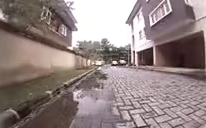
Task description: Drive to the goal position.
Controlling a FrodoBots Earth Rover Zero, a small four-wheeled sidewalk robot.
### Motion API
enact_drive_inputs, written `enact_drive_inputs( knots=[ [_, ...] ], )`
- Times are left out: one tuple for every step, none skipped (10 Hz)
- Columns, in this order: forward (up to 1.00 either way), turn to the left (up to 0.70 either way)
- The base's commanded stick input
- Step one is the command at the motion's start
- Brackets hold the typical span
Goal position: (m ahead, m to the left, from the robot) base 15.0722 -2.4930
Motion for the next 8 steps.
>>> enact_drive_inputs(
  knots=[
    [0.50, -0.47],
    [0.50, -0.34],
    [0.50, -0.04],
    [0.50, 0.00],
    [0.50, 0.00],
    [0.50, 0.00],
    [0.50, 0.00],
    [0.50, 0.00]
  ],
)
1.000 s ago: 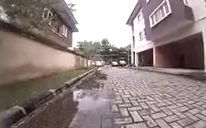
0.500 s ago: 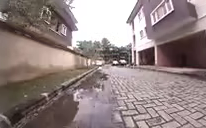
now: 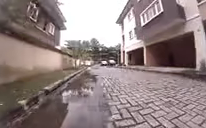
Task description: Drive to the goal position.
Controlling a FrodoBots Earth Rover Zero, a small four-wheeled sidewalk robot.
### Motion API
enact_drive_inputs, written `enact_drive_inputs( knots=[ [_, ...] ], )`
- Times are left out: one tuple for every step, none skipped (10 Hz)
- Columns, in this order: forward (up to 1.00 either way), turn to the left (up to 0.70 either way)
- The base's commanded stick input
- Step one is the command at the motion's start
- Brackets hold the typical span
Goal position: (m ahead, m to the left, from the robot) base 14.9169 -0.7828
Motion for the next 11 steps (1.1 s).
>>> enact_drive_inputs(
  knots=[
    [0.50, 0.00],
    [0.50, 0.00],
    [0.50, 0.00],
    [0.50, 0.00],
    [0.50, 0.00],
    [0.50, 0.00],
    [0.50, 0.00],
    [0.50, 0.00],
    [0.50, 0.00],
    [0.50, 0.00],
    [0.50, 0.00]
  ],
)
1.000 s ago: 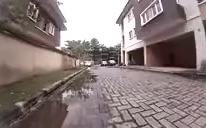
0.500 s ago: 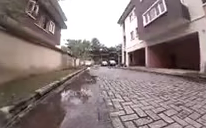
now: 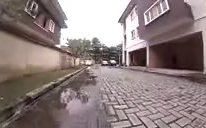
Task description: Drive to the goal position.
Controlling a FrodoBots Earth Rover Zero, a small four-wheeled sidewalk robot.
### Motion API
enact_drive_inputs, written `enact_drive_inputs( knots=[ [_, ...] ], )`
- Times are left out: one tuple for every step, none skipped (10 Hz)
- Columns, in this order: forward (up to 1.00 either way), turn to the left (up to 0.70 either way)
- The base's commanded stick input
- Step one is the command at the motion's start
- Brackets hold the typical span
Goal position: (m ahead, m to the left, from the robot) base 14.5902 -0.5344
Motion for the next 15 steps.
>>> enact_drive_inputs(
  knots=[
    [0.50, 0.00],
    [0.50, 0.00],
    [0.50, 0.00],
    [0.50, 0.00],
    [0.50, 0.00],
    [0.50, 0.00],
    [0.50, 0.00],
    [0.50, 0.00],
    [0.50, 0.00],
    [0.50, 0.00],
    [0.50, 0.00],
    [0.50, 0.00],
    [0.50, 0.00],
    [0.50, 0.00],
    [0.50, 0.00]
  ],
)
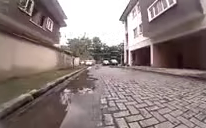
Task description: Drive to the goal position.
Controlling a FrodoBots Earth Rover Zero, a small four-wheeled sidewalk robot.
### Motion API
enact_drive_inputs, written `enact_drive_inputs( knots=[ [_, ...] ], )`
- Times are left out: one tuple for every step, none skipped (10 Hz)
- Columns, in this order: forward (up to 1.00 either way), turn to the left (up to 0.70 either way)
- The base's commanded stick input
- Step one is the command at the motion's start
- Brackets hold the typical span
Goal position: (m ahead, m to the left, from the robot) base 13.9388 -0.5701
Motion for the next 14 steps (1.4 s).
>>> enact_drive_inputs(
  knots=[
    [0.50, 0.00],
    [0.50, 0.00],
    [0.50, 0.00],
    [0.50, 0.00],
    [0.50, 0.00],
    [0.50, 0.00],
    [0.50, 0.00],
    [0.50, 0.00],
    [0.50, 0.00],
    [0.50, 0.00],
    [0.50, 0.00],
    [0.50, 0.00],
    [0.50, 0.00],
    [0.50, 0.00]
  ],
)
